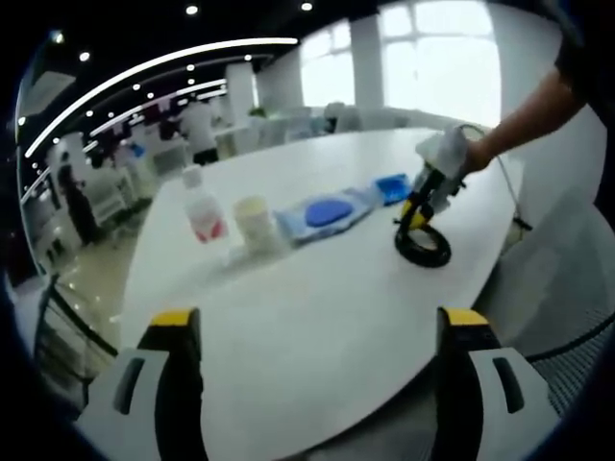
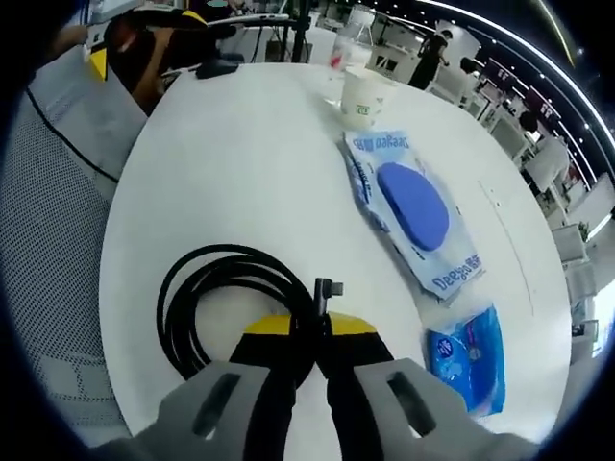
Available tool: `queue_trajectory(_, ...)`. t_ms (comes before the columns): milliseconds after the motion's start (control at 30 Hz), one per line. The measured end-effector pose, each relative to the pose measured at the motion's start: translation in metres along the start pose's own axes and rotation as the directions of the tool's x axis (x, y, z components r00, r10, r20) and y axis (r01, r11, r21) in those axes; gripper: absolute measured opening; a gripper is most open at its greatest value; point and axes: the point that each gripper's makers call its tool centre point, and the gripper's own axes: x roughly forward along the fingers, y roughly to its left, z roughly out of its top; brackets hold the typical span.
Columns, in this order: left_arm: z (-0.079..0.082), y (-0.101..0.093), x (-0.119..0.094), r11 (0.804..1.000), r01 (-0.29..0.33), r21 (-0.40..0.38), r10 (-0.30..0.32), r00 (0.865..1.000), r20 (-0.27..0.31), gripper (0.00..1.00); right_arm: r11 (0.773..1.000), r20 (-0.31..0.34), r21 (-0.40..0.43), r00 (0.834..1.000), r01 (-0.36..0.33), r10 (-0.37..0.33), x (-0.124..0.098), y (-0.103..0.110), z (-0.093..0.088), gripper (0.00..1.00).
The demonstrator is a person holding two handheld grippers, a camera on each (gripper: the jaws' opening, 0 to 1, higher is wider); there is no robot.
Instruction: Arrange the tabletop items into an orderly group along one side of the table until the central work area is clear of visible clutter.
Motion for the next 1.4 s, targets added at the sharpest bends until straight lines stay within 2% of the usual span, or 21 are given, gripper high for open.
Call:
queue_trajectory(433,-0.001,-0.001,0.001,1.0,0.007,0.006,-0.007,1.0,-0.003,0.99,0.993,-0.002,0.115,0.999,-0.038,0.038,-0.015,0.011,-0.002,0.09)
queue_trajectory(700,-0.001,-0.001,0.001,1.0,0.014,0.008,-0.014,1.0,-0.001,0.99,0.991,0.003,0.123,0.999,-0.052,0.052,-0.027,0.017,0.001,0.09)
queue_trajectory(1100,-0.001,-0.004,0.001,1.0,0.025,0.016,-0.025,1.0,-0.001,0.99,0.987,0.044,0.149,0.997,-0.067,0.061,-0.046,0.022,0.011,0.09)
queue_trajectory(1400,0.0,-0.004,0.002,0.999,0.028,0.017,-0.028,1.0,0.003,0.99,0.991,0.06,0.121,0.997,-0.062,0.055,-0.059,0.02,0.018,0.08)
